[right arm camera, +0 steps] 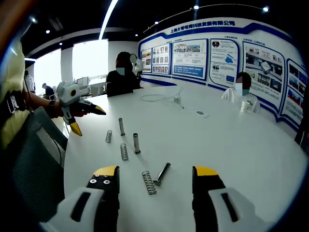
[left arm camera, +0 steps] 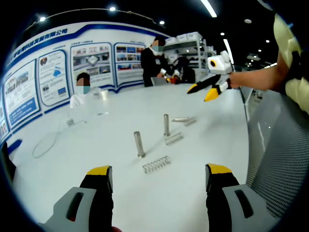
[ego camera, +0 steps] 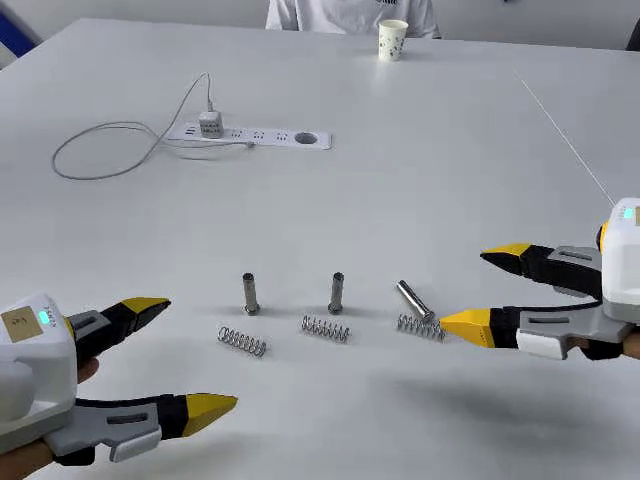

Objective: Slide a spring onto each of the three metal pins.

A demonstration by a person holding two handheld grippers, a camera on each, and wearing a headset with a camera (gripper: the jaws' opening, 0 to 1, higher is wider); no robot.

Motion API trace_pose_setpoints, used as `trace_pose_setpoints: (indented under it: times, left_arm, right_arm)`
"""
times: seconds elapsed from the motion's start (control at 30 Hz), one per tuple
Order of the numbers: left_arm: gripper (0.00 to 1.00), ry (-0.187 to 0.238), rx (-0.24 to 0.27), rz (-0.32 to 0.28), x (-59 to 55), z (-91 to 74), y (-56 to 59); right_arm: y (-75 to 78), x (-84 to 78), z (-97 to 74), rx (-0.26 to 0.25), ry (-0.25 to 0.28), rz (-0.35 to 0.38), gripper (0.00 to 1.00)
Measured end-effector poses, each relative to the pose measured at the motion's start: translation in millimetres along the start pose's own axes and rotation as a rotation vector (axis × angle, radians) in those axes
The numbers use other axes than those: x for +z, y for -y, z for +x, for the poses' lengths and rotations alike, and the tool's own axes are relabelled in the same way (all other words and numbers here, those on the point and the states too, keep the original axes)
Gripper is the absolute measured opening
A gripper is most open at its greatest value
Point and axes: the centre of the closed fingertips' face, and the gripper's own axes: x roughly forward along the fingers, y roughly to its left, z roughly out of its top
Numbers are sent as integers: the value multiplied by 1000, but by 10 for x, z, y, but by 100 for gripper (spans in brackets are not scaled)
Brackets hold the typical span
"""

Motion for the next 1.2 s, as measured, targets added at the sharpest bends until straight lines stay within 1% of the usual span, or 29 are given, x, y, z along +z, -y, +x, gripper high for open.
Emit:
trace_pose_setpoints:
  times: [0.27, 0.33, 0.53, 0.67, 0.77, 1.0, 1.2]
  left_arm:
    - [80, 1, 0, -3, -13, 7, 5]
    - [80, 0, 0, -2, -15, 9, 6]
    - [80, 3, 0, -3, -10, 16, 9]
    - [80, 3, 1, -3, -13, 18, 12]
    - [80, 4, 2, -3, -11, 18, 13]
    - [80, 4, 4, -4, -8, 20, 4]
    - [79, 3, 2, -6, -18, 32, 12]
  right_arm:
    - [111, -8, 114, -31, -50, -6, 56]
    - [154, -28, 146, -49, -75, -6, 54]
    - [194, 3, 240, -59, -92, -1, 47]
    - [212, -5, 309, -59, -103, 16, 46]
    - [241, -34, 361, -68, -122, 24, 45]
    - [298, -71, 467, -99, -160, 45, 38]
    - [305, -104, 561, -118, -184, 81, 32]
